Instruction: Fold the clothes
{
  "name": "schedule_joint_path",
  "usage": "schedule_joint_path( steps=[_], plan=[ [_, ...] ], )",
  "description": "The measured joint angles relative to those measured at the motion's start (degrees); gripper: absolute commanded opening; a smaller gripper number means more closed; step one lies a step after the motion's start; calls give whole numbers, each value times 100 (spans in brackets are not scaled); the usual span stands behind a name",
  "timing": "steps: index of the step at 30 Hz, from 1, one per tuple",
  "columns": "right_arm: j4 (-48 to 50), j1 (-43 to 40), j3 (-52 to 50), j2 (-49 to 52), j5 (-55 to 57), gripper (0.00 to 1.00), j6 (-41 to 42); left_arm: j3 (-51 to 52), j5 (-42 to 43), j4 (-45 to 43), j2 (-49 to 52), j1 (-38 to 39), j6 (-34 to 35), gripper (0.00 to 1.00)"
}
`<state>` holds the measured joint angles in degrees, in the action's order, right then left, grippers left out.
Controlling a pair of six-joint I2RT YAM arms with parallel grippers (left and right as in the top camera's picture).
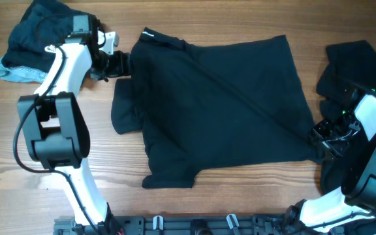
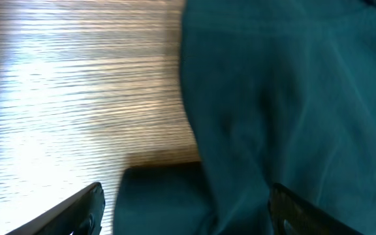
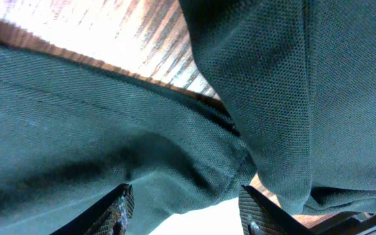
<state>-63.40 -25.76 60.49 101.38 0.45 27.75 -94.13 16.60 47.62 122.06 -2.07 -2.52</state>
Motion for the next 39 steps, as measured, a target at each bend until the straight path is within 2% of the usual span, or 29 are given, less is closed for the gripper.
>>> schedule_joint_path(
  steps=[1,2,3,4,6,9,14,15,16,17,18,20,23,27,29,30,32,33,34,36,37,39],
  plan=[
    [-22,0,79,0,-63,57,-74,13,-24,-4,17,63,-22,75],
    [-44,0,140,-2,-144,57,-129,46,-37,-24,59,120,-39,64],
    [-63,0,203,-20,-249,57,-208,120,-50,-107,131,181,-48,46],
    [-90,0,280,-96,-387,58,-284,201,-85,-201,273,238,-72,35],
    [-87,0,404,-435,-581,58,-385,238,-160,-361,354,282,-129,4],
    [-68,0,483,-942,-713,59,-448,258,-409,-455,396,302,-81,4],
    [138,0,481,-990,-1130,63,-822,42,-1305,-979,422,68,476,4],
    [199,0,483,-990,-1261,63,-929,-83,-1408,-1117,450,-17,531,15],
    [229,0,483,-990,-1388,63,-1016,-254,-1513,-1268,474,-87,575,44],
    [245,0,481,-990,-1480,64,-1104,-428,-1572,-1305,476,-114,640,57],
    [269,7,483,-990,-1554,65,-1174,-586,-1598,-1316,479,-109,627,64],
    [286,39,483,-990,-1827,65,-1462,-1134,-1591,-765,479,-57,662,72],
    [282,225,483,-990,-2057,67,-1679,-1443,-1589,269,304,-7,697,75],
    [129,649,431,-1001,-2264,68,-1735,-1453,-1589,1893,-575,-15,938,70],
    [422,901,24,-1045,-2295,68,-1683,-1482,-1589,2551,-1161,-31,1121,70],
    [608,981,-243,-1051,-2275,73,-1569,-1495,-1589,2944,-1429,-37,1176,70],
    [1014,1047,-813,-1054,-2098,74,-1279,-1508,-1591,3294,-1694,-48,1231,70],
    [1263,1045,-1198,-1054,-1947,70,-1119,-1508,-1591,3624,-1867,-57,1252,70],
    [1517,1045,-1434,-1060,-1884,58,-1040,-1508,-1591,3751,-1985,-59,1276,68],
    [2118,1036,-1805,-1152,-1902,8,-896,-1513,-1639,4192,-2181,-57,1403,66],
    [2264,1034,-1891,-1185,-1908,4,-892,-1513,-1674,4419,-2218,-59,1427,65],
    [2295,1023,-1996,-1174,-1836,4,-796,-1513,-1733,4739,-2264,-59,1471,65]
  ],
)
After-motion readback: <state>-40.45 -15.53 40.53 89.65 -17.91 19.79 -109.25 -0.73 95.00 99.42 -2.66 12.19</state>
